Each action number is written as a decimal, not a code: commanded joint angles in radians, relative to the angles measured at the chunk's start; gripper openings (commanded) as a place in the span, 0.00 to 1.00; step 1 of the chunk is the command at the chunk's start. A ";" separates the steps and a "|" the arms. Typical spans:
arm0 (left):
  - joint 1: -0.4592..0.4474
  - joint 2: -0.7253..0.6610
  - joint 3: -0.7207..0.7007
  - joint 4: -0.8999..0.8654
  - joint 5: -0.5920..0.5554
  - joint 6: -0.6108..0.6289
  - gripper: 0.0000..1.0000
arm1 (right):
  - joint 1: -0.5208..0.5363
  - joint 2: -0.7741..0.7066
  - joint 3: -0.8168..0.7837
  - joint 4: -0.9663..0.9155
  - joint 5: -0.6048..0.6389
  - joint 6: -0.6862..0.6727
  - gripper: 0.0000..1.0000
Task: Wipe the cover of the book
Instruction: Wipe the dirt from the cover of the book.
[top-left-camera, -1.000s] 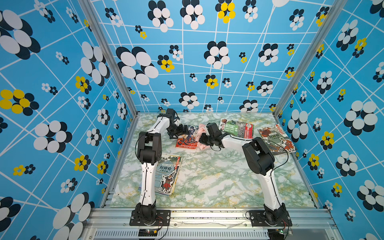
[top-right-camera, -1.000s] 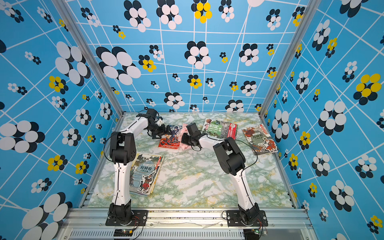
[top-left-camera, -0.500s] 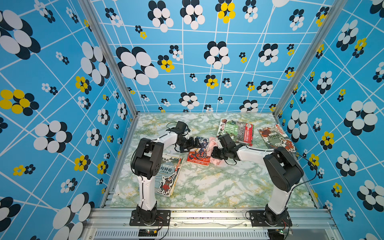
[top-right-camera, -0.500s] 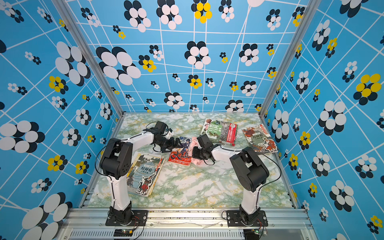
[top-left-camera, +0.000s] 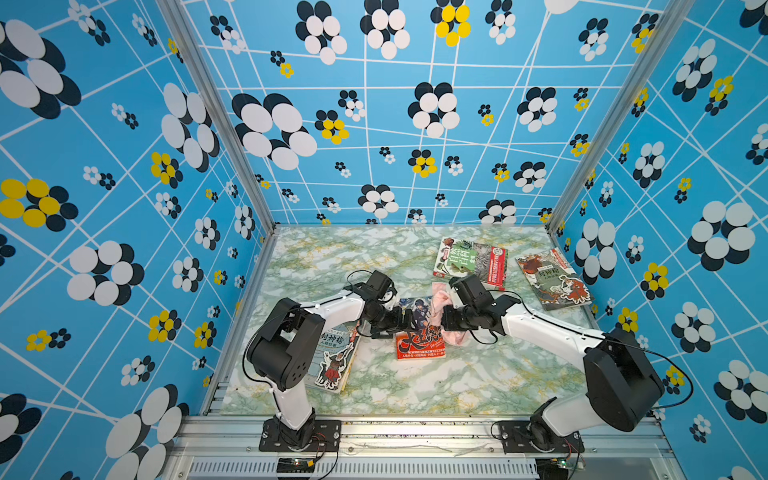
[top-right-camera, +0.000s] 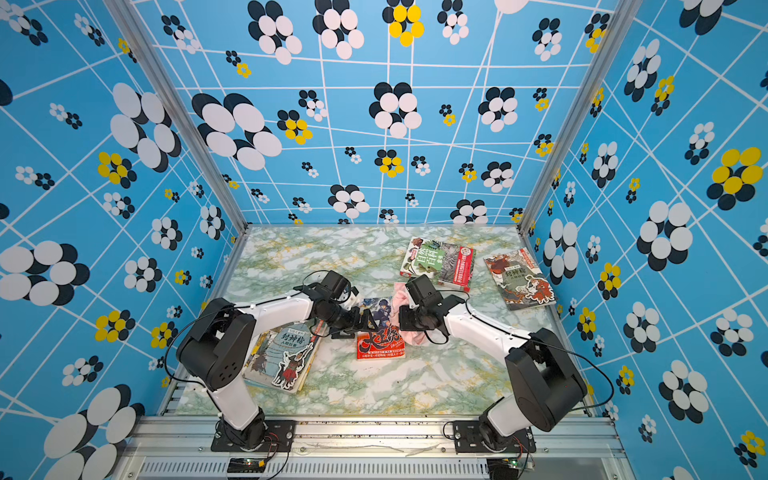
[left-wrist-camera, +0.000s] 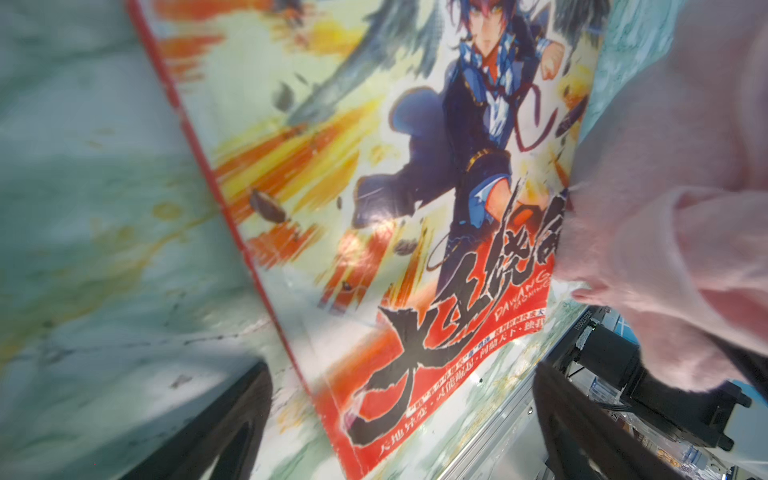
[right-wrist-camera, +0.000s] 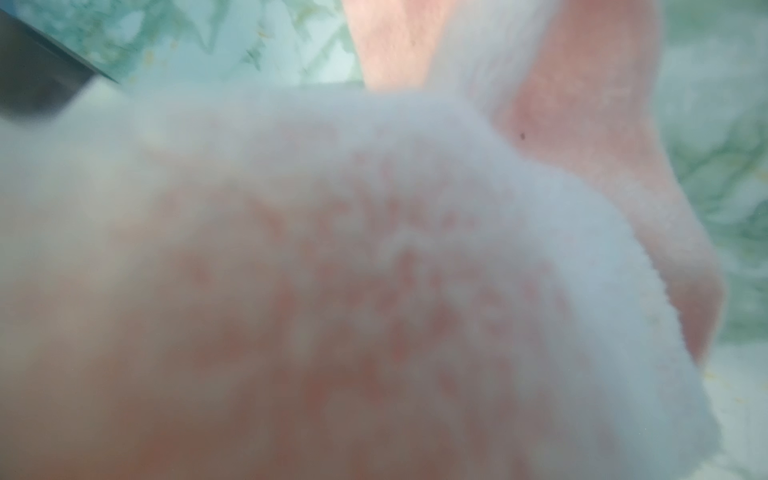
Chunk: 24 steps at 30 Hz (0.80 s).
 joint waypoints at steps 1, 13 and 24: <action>0.040 -0.086 -0.012 0.001 -0.053 -0.031 0.99 | 0.009 -0.027 0.081 0.055 -0.042 -0.020 0.00; 0.150 -0.285 0.056 -0.142 -0.100 0.014 0.99 | 0.088 -0.122 0.199 0.058 0.033 -0.128 0.00; 0.191 -0.322 0.175 -0.324 -0.106 0.147 0.99 | 0.102 -0.116 0.126 0.138 -0.228 -0.018 0.00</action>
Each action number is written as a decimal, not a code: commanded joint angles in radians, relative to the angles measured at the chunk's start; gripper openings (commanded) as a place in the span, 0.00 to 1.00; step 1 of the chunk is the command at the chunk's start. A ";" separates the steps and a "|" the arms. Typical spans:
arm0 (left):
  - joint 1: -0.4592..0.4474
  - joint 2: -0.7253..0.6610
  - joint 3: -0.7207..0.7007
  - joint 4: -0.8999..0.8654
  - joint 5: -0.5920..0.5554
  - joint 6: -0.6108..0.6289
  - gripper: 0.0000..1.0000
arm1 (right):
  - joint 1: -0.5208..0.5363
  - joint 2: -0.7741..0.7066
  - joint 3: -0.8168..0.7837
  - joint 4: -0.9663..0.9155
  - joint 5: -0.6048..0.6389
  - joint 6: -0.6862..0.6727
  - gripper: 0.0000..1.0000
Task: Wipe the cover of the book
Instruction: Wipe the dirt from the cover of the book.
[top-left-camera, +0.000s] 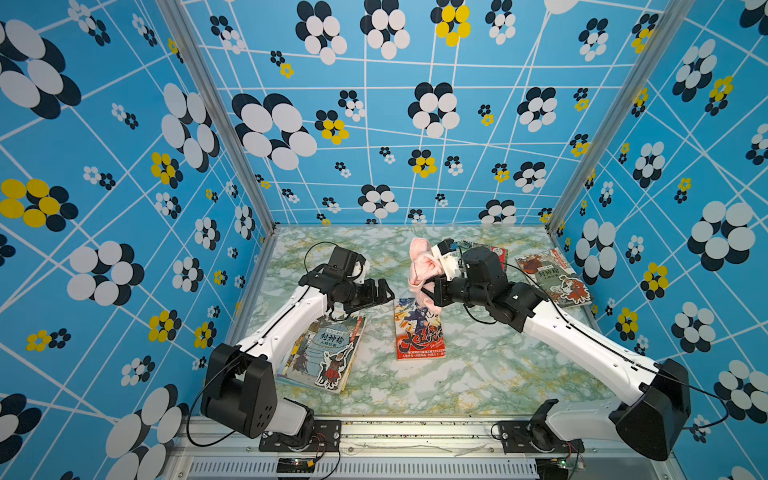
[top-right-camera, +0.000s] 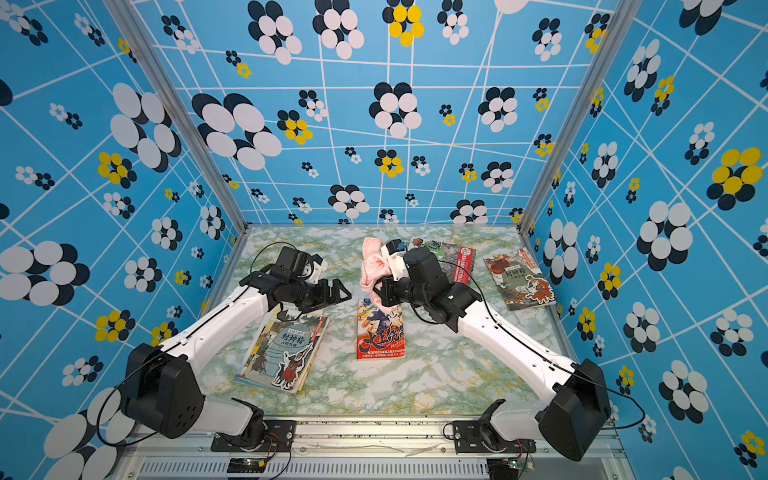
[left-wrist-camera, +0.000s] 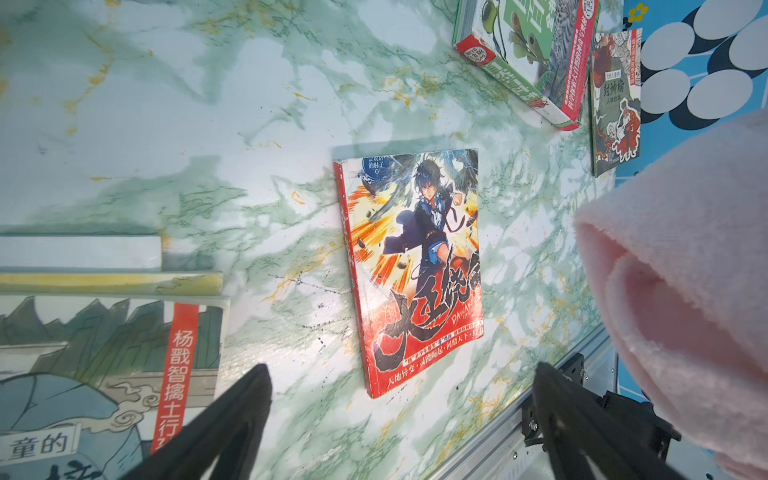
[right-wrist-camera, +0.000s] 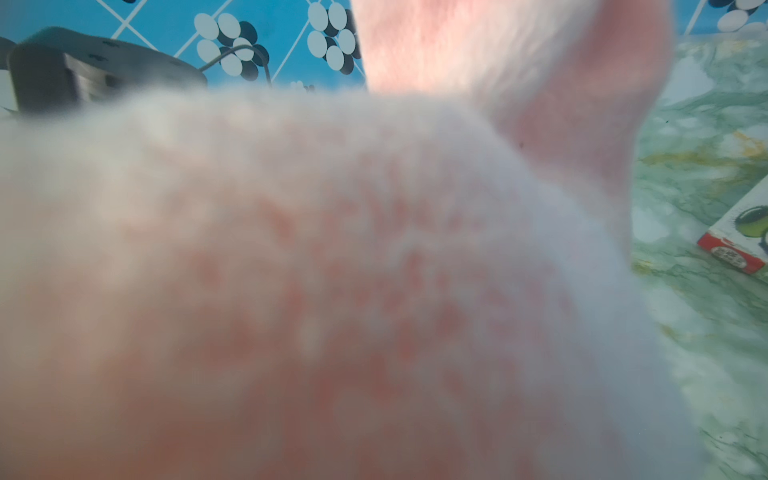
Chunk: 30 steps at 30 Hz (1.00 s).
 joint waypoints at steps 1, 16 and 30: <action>0.016 -0.011 0.074 -0.125 -0.009 0.100 0.99 | 0.004 0.059 -0.085 0.078 -0.112 0.085 0.00; 0.032 -0.051 0.010 -0.081 -0.090 0.156 0.99 | 0.002 0.330 -0.299 0.127 -0.044 0.114 0.00; 0.035 -0.068 0.001 -0.089 -0.149 0.179 0.99 | -0.034 0.675 -0.107 0.470 -0.162 0.267 0.00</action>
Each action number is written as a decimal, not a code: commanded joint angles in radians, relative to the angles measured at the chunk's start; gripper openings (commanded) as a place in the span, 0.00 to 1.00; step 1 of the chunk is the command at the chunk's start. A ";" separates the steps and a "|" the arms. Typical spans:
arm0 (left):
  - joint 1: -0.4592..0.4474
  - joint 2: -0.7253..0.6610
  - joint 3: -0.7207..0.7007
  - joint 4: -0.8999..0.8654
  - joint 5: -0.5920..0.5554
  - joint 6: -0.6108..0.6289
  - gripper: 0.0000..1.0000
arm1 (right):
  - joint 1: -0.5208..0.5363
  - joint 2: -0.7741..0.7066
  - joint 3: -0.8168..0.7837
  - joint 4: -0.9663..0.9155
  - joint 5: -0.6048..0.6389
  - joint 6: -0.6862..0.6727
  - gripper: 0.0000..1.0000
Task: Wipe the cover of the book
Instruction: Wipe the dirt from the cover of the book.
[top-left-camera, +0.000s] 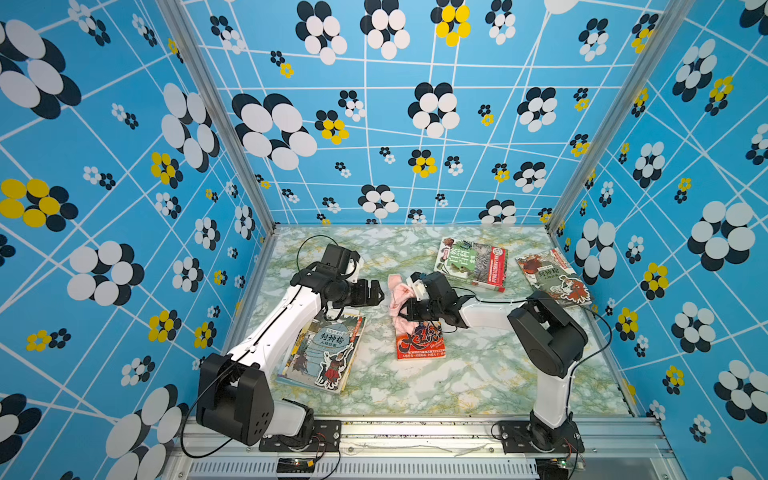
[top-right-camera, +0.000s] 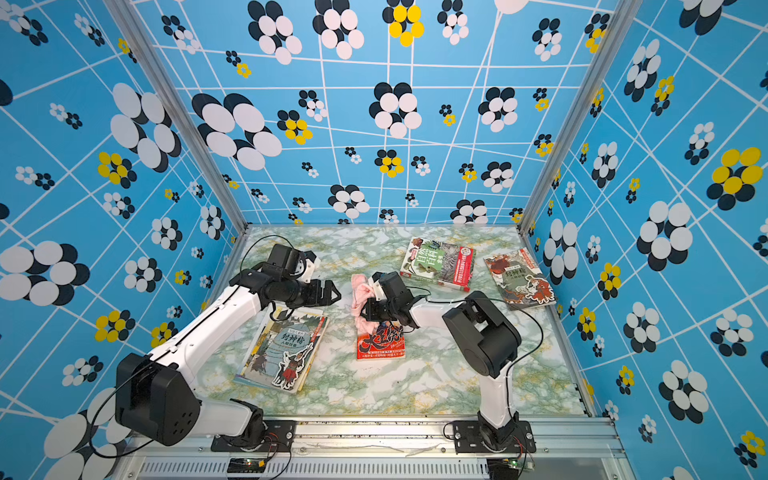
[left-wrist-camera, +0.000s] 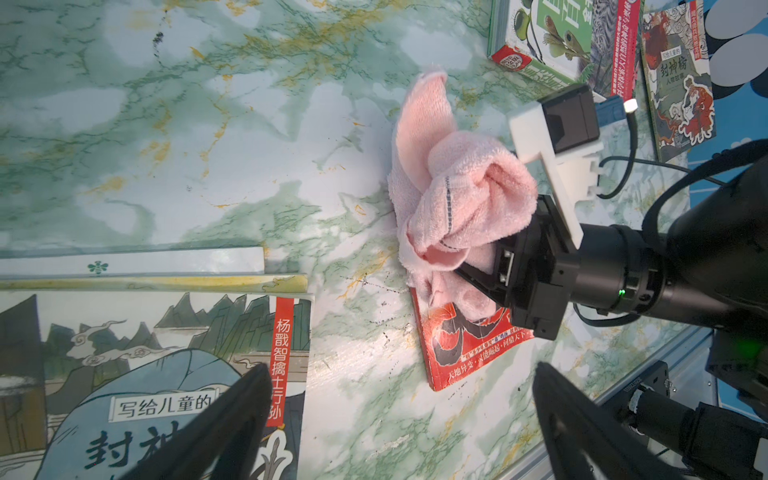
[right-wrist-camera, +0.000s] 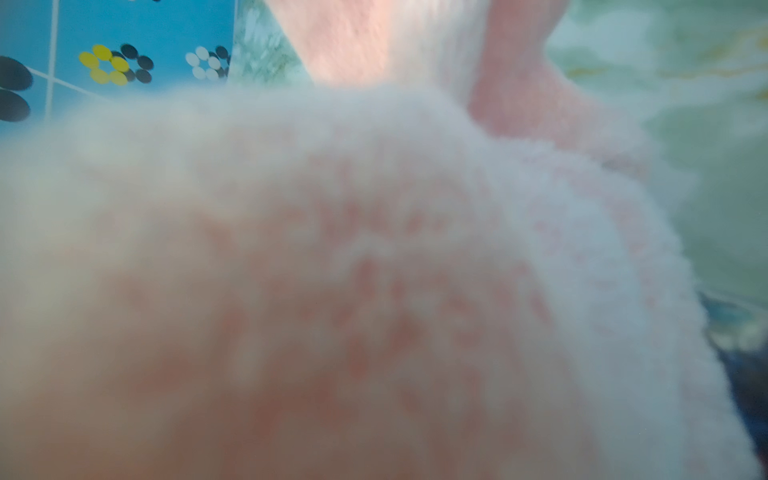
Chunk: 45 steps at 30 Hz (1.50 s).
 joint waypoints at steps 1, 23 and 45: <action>0.009 -0.030 -0.022 -0.014 -0.030 0.025 0.99 | -0.004 0.040 -0.059 -0.039 -0.037 0.064 0.00; 0.023 -0.007 -0.019 -0.013 -0.019 0.025 0.99 | -0.022 0.100 0.001 0.048 -0.002 0.159 0.00; 0.023 -0.010 -0.020 -0.015 -0.020 0.028 0.99 | -0.003 0.094 0.055 -0.061 0.068 0.116 0.00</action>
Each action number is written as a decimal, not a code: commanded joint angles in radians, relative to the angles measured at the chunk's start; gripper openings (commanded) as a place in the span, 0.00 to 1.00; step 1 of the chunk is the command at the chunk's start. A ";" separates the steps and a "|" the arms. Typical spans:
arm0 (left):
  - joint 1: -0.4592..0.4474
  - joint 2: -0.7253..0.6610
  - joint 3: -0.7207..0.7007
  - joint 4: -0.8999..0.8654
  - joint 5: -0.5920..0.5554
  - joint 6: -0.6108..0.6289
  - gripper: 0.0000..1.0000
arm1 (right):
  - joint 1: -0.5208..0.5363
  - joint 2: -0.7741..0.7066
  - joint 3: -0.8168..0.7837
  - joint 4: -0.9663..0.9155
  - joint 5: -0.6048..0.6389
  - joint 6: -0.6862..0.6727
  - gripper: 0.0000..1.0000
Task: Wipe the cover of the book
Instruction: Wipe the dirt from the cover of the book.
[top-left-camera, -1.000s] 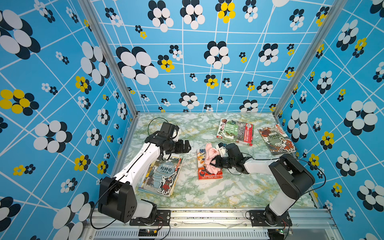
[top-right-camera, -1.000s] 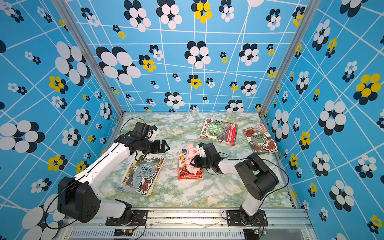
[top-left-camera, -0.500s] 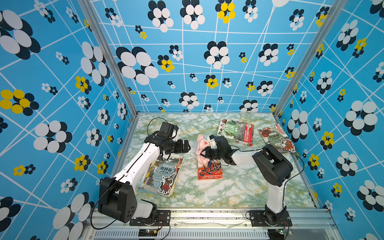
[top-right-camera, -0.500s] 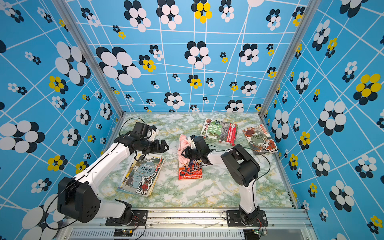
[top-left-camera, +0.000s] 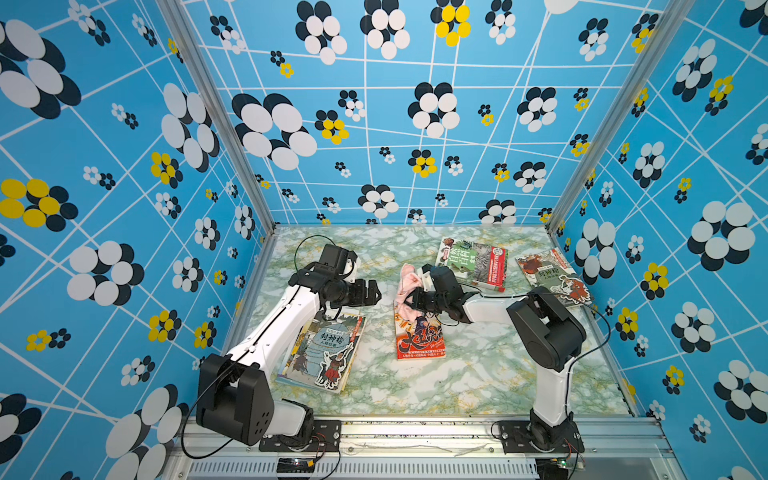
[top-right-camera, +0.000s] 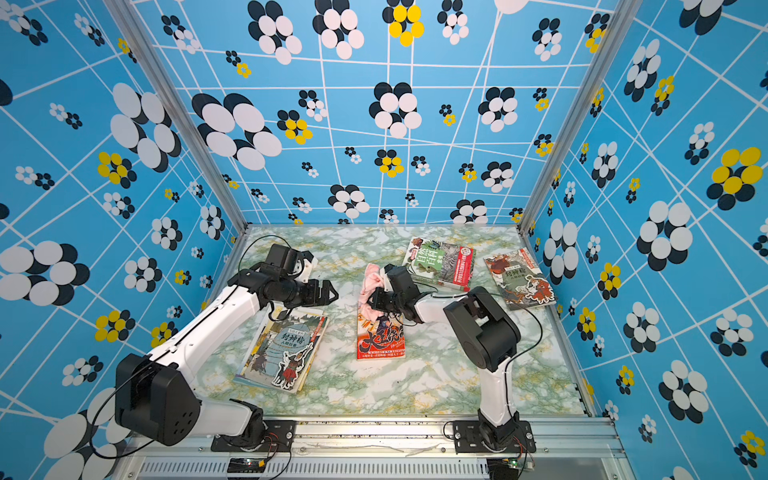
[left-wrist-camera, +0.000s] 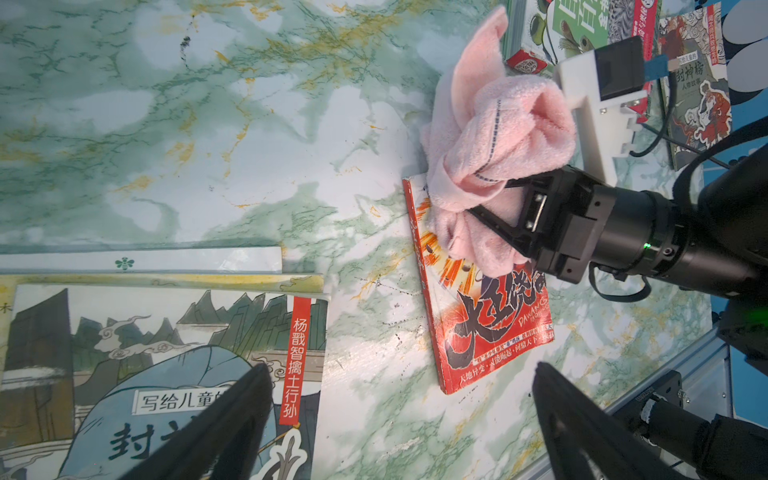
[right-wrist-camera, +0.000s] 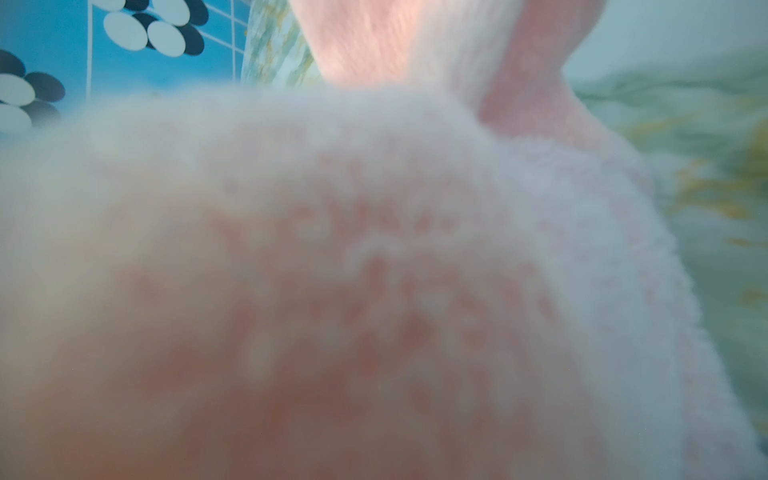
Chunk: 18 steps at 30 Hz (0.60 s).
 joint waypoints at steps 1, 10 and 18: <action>0.006 -0.009 -0.017 -0.013 -0.008 0.020 0.99 | 0.021 0.052 0.007 -0.112 0.013 0.024 0.00; 0.006 0.006 -0.014 -0.010 0.015 0.015 0.99 | -0.205 -0.132 -0.265 -0.161 0.063 -0.020 0.00; 0.006 0.015 -0.016 -0.012 0.017 0.016 0.99 | -0.026 -0.058 -0.137 -0.177 0.079 -0.006 0.00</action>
